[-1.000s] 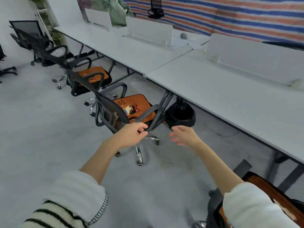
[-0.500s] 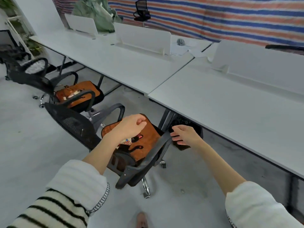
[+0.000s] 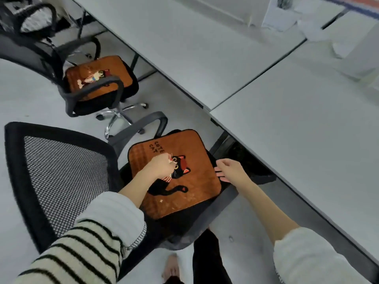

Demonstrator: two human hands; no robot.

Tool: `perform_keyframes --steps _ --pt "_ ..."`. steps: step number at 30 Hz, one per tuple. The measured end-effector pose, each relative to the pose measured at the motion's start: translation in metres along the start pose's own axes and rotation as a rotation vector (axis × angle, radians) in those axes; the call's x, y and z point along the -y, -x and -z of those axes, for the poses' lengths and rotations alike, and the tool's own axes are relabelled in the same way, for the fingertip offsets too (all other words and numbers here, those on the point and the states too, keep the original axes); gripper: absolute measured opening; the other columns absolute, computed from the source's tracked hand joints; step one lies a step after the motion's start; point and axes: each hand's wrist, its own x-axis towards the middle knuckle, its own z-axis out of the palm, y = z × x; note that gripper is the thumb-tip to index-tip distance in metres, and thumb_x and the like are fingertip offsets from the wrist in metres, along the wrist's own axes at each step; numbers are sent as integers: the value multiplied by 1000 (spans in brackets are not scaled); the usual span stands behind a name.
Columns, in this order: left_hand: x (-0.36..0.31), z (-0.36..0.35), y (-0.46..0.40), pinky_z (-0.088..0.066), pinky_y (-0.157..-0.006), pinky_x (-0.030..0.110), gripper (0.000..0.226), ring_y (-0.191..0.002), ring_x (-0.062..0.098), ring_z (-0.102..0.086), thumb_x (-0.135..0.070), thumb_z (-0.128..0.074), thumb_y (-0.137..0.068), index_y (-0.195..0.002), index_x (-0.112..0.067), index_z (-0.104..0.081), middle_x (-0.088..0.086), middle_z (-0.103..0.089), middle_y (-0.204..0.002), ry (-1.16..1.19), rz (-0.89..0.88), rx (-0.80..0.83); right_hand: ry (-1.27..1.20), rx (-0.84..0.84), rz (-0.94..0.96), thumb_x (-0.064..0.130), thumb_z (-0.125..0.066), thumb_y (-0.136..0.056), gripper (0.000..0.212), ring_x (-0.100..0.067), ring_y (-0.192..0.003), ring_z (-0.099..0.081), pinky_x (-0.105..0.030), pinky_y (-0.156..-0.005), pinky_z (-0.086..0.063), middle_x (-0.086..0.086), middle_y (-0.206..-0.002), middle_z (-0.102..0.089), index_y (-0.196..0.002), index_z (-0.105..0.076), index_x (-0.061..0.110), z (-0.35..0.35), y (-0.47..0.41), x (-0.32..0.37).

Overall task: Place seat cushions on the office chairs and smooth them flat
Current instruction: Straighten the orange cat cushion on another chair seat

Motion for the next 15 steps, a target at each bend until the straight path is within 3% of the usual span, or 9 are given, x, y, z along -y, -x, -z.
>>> perform_keyframes --steps 3,7,10,12,15 --pt "23 -28 -39 -30 -111 39 44 -131 33 -40 -22 -41 -97 -139 -8 -40 16 -44 -142 104 168 -21 128 84 -61 30 -47 -95 35 -24 -91 -61 -39 -93 -51 -6 -96 -63 -121 -58 9 -12 -62 -11" --pt "53 -68 -79 -24 -114 34 45 -139 33 -28 -8 -44 -96 -140 -2 -37 19 -32 -149 257 317 -15 298 118 -102 33 -46 -96 44 -20 -104 -54 -34 -95 -44 -6 -111 -57 -135 -49 12 -29 -128 -23" --pt "90 -97 -113 -32 -108 34 56 -137 30 -33 -12 -47 -93 -146 -6 -29 14 -31 -151 303 435 -10 482 163 -121 31 -43 -98 50 -27 -124 -50 -34 -102 -39 -11 -138 -50 -144 -35 12 -50 -177 -40" --pt "122 -119 -137 -34 -110 37 67 -137 30 -33 -17 -49 -90 -150 -14 -18 10 -27 -153 297 500 -12 627 192 -80 30 -43 -98 54 -31 -128 -45 -36 -104 -37 -15 -143 -43 -147 -27 12 -64 -205 -59" --pt "158 -139 -160 -22 -116 40 77 -144 31 -17 -19 -49 -89 -152 -17 -5 13 -11 -158 348 642 -57 789 115 -51 28 -44 -97 59 -31 -137 -32 -45 -109 -34 -11 -152 -28 -150 -17 17 -80 -241 -84"
